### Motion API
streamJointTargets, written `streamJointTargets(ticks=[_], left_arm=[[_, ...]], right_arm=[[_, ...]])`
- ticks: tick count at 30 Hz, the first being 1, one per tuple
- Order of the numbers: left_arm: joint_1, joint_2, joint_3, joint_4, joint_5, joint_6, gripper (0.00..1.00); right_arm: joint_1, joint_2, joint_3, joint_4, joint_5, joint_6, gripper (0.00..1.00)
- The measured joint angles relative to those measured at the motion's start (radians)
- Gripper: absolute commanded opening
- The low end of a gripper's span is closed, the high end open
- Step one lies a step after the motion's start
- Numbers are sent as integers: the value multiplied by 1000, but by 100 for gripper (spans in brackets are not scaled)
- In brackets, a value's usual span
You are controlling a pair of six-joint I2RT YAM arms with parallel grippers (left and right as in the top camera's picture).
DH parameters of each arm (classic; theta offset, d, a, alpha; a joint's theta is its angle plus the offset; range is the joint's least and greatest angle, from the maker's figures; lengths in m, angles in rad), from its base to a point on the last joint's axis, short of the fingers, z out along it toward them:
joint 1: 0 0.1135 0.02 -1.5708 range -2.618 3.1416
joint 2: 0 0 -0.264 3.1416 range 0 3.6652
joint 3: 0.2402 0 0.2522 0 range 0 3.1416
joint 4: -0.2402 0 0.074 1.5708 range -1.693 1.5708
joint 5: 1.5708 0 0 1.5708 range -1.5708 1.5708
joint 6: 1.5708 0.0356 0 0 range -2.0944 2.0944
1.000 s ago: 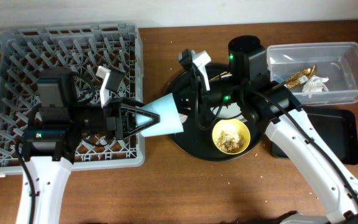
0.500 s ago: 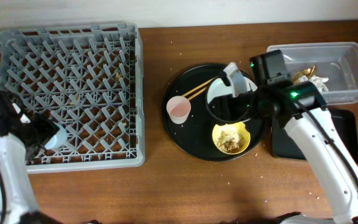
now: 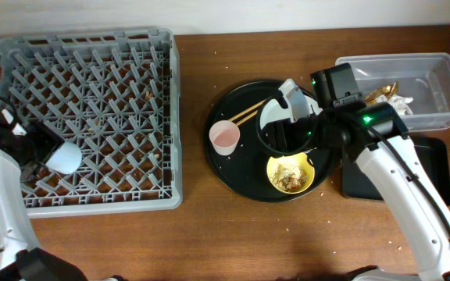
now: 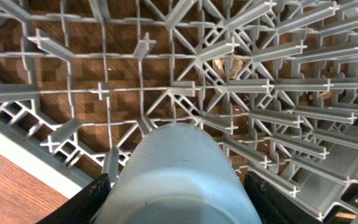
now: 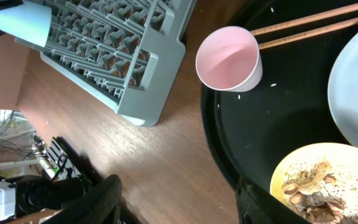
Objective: Sort waste into correct bins and load items into the dishwasher rack
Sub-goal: 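Lower the blue cup into the dish rack with the left gripper and release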
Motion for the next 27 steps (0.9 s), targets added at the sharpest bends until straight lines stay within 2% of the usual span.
streamJointTargets(ticks=[4,8,13,17,18,23,24,25,26,27], left_arm=[[0,21,3,-1,-130,0,50],[-33,189,6,-4,-172,1,51],[-46,170,6,-5,-190,1,51],[-57,-42,48,-22,-172,1,50],[-57,-49,51,-8,-180,1,50],[-57,112,43,35,-202,1,51],[-57,142,42,41,-202,1,55],[-57,155,42,40,-201,1,68],[-58,156,41,39,-202,1,77],[-62,156,41,38,-202,0,79]], right_arm=[[0,0,0,8,0,0,61],[0,0,0,8,0,0,60],[0,0,0,9,0,-1,60],[0,0,0,11,0,0,61],[0,0,0,12,0,-1,61],[0,0,0,17,0,0,61],[0,0,0,16,0,0,61],[0,0,0,16,0,0,65],[0,0,0,16,0,0,66],[0,0,0,19,8,0,66]])
